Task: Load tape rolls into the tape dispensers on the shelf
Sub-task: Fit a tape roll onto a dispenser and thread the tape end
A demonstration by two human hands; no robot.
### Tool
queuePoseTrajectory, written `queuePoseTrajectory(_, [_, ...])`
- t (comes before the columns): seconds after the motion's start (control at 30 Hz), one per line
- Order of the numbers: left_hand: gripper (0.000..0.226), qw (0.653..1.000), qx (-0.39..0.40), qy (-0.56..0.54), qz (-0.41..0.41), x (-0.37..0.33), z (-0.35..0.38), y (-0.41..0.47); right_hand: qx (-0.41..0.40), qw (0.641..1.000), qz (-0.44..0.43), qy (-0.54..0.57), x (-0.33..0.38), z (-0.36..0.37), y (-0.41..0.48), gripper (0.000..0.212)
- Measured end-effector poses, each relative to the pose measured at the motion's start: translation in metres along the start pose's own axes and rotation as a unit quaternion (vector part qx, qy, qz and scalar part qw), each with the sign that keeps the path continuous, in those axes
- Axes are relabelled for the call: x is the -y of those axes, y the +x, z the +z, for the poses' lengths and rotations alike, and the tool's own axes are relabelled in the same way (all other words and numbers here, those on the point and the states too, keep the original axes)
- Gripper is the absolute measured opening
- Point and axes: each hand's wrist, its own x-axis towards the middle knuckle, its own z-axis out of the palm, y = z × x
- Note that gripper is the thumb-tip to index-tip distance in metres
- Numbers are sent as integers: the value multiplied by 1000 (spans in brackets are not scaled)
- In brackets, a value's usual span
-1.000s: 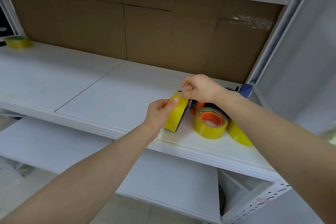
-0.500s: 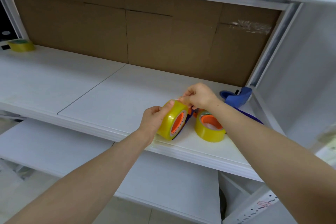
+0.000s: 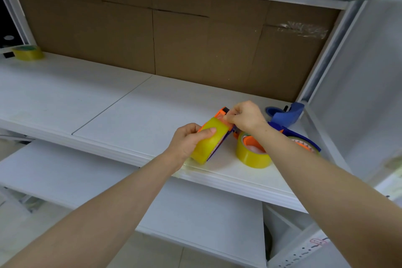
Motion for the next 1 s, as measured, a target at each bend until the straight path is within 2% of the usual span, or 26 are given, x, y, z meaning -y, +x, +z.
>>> queuePoseTrajectory(0.07, [32, 999, 31, 43, -7, -4, -4, 1, -15, 999, -7, 42, 0, -2, -9, 15])
queuePoseTrajectory(0.13, [23, 994, 67, 87, -24, -14, -5, 1, -34, 997, -20, 61, 2, -3, -17, 13])
queuePoseTrajectory(0.23, [37, 984, 90, 137, -67, -25, 2, 3, -45, 996, -31, 71, 7, -2, -25, 13])
queuePoseTrajectory(0.27, [31, 983, 92, 140, -77, -27, 4, 4, -48, 996, -34, 70, 8, -2, -26, 14])
queuePoseTrajectory(0.33, [19, 984, 105, 105, -103, -29, 7, 3, -57, 996, -39, 63, 9, -2, -28, 15])
queuePoseTrajectory(0.43, [24, 986, 111, 35, -119, -28, 6, 1, -71, 996, -43, 35, 8, -1, -29, 16])
queuePoseTrajectory(0.53, [25, 993, 74, 50, -82, -22, 12, -4, -108, 993, -44, -22, 3, 3, -28, 18])
queuePoseTrajectory(0.67, [63, 994, -8, 105, -19, -9, 23, -7, -152, 988, -27, -18, 0, 8, -30, 19])
queuePoseTrajectory(0.8, [53, 990, -53, 125, 45, -3, 31, -9, -142, 988, -30, -42, -2, 7, -31, 20])
queuePoseTrajectory(0.93, [52, 985, -36, 157, 64, 0, 35, -10, -133, 989, -16, -68, -6, 2, -27, 29])
queuePoseTrajectory(1.0, [37, 984, -24, 169, 54, 0, 35, -9, -143, 984, -29, -98, -7, 5, -29, 29])
